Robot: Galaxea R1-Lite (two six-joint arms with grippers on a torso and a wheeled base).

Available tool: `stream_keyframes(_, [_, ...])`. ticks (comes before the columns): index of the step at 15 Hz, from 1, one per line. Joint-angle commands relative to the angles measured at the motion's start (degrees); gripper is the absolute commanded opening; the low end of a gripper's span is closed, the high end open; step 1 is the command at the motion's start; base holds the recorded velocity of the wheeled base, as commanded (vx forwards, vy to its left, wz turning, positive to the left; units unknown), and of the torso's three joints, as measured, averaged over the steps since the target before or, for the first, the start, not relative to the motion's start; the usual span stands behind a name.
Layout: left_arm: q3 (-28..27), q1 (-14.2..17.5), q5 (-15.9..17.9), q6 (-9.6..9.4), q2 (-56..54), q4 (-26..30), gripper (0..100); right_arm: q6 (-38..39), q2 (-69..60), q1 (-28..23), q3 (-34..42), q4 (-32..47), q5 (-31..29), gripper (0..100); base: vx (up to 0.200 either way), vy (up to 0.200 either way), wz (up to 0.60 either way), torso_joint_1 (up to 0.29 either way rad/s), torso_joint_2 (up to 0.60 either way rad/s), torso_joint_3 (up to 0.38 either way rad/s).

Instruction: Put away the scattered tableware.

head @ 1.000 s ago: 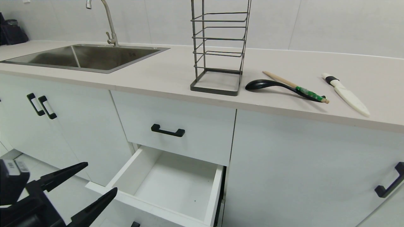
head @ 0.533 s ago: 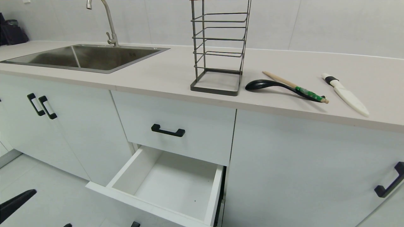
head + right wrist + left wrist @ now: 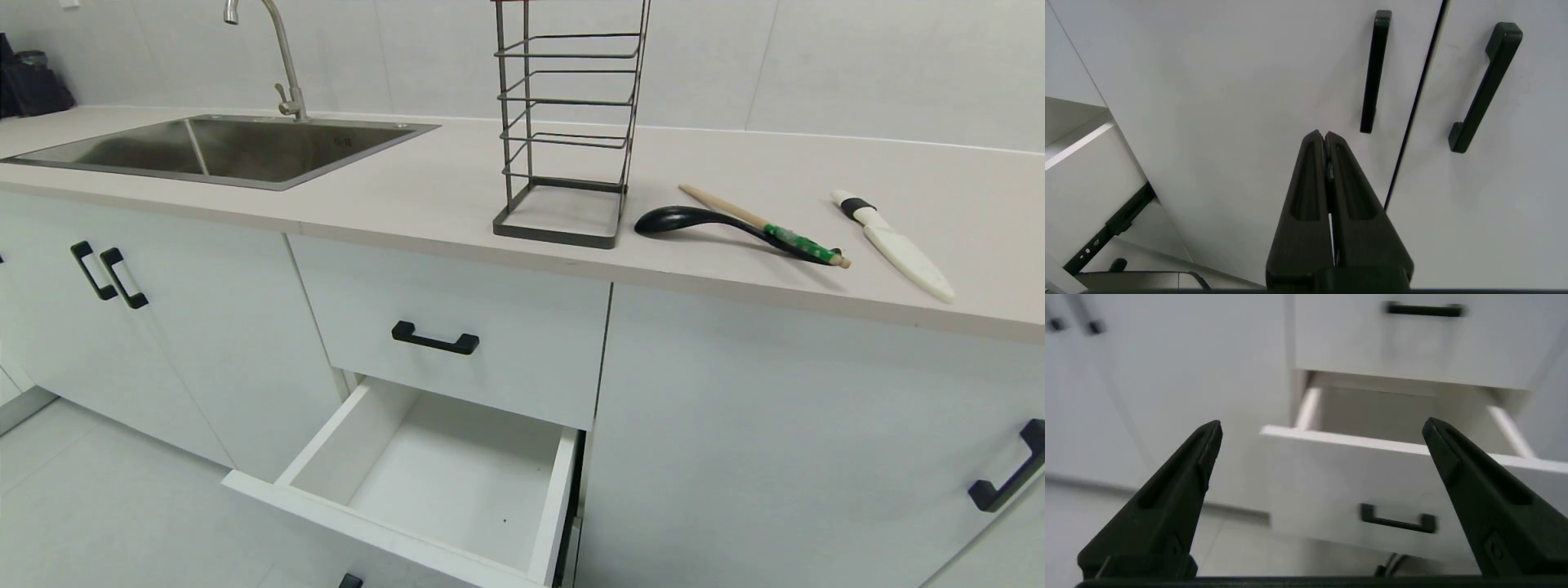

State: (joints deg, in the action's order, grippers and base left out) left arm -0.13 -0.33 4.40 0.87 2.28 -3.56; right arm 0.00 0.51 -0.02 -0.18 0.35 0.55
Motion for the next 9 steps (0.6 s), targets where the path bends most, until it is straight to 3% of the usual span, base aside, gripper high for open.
stream_keyframes(1, [-0.13, 0.33, -3.79, 0.8, -2.28, 0.92, 100, 0.0, 0.02, 0.02, 0.01, 0.0, 0.07, 0, 0.0, 0.0, 0.0, 0.0, 0.0, 0.0])
stream_keyframes(2, [-0.13, 0.33, -3.79, 0.89, -2.28, 0.92, 100, 0.0, 0.02, 0.02, 0.01, 0.0, 0.07, 0, 0.0, 0.0, 0.0, 0.0, 0.0, 0.0])
stream_keyframes(4, [-0.48, 0.24, -0.62, 3.35, -2.28, 2.07, 100, 0.0, 0.02, 0.02, 0.01, 0.0, 0.07, 0, 0.0, 0.0, 0.0, 0.0, 0.0, 0.0])
stream_keyframes(6, [-0.39, 0.33, -0.89, 2.91, -2.28, 1.45, 100, 0.0, 0.1, 0.02, 0.01, 0.0, 0.07, 0, 0.0, 0.0, 0.0, 0.0, 0.0, 0.0])
stream_keyframes(7, [-0.31, 0.33, -1.5, 0.1, -2.28, 1.19, 100, 0.0, 0.02, 0.02, 0.01, 0.0, -0.02, 0, 0.0, 0.0, 0.0, 0.0, 0.0, 0.0])
stream_keyframes(9, [-0.39, 0.42, -2.47, -2.45, -2.28, 1.45, 100, 0.0, 0.02, 0.02, 0.01, 0.0, -0.02, 0, 0.0, 0.0, 0.0, 0.0, 0.0, 0.0])
